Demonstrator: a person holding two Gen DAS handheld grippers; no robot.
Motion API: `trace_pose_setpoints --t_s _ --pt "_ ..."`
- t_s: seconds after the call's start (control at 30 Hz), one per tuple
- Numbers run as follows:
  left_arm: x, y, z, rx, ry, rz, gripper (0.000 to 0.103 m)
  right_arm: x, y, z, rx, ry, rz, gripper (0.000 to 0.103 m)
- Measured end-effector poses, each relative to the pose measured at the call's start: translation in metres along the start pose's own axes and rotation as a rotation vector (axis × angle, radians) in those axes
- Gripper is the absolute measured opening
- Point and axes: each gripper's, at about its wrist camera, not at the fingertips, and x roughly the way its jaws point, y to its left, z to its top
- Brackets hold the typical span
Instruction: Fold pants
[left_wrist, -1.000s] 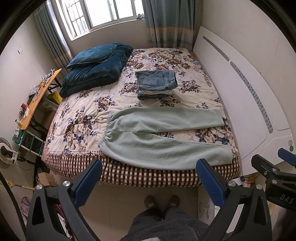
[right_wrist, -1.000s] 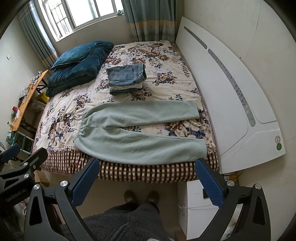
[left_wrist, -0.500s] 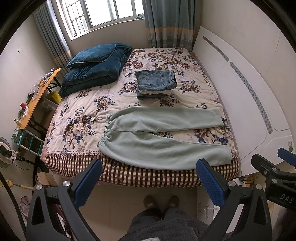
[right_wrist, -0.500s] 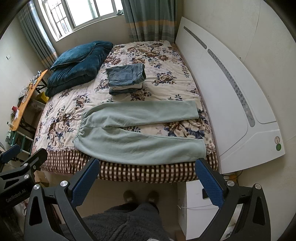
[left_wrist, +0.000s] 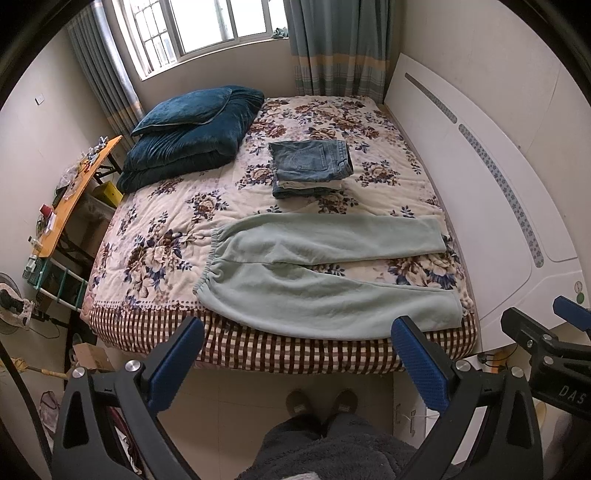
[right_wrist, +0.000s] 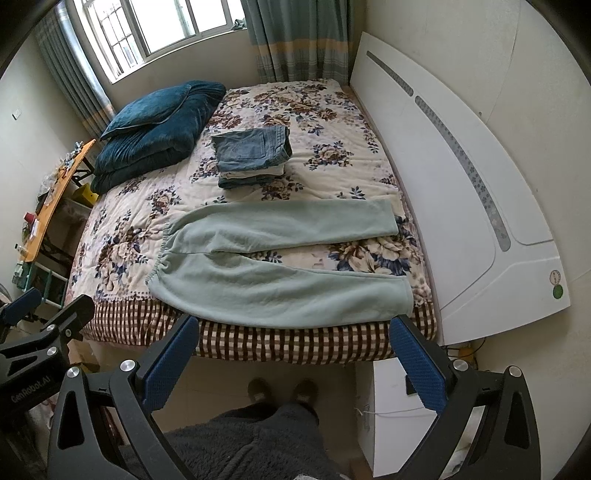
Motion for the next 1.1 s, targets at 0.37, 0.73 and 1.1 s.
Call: trace_pose_setpoints --t_s 0.37,0.73,1.1 --pt "0.006 -0.011 0.008 -0.004 0.01 -0.003 0.103 0.004 0.002 -0.003 0.006 0.007 0.008 0.103" --pt "0.006 -0.01 0.002 -0.01 0.007 -0.007 0.103 0.011 0.005 -0.009 0.012 0.02 0.021 0.103" --pt "0.063 -0.011 0.021 -0.061 -0.033 0.111 0.103 0.093 -0.013 0.01 0.064 0.089 0.03 0.103"
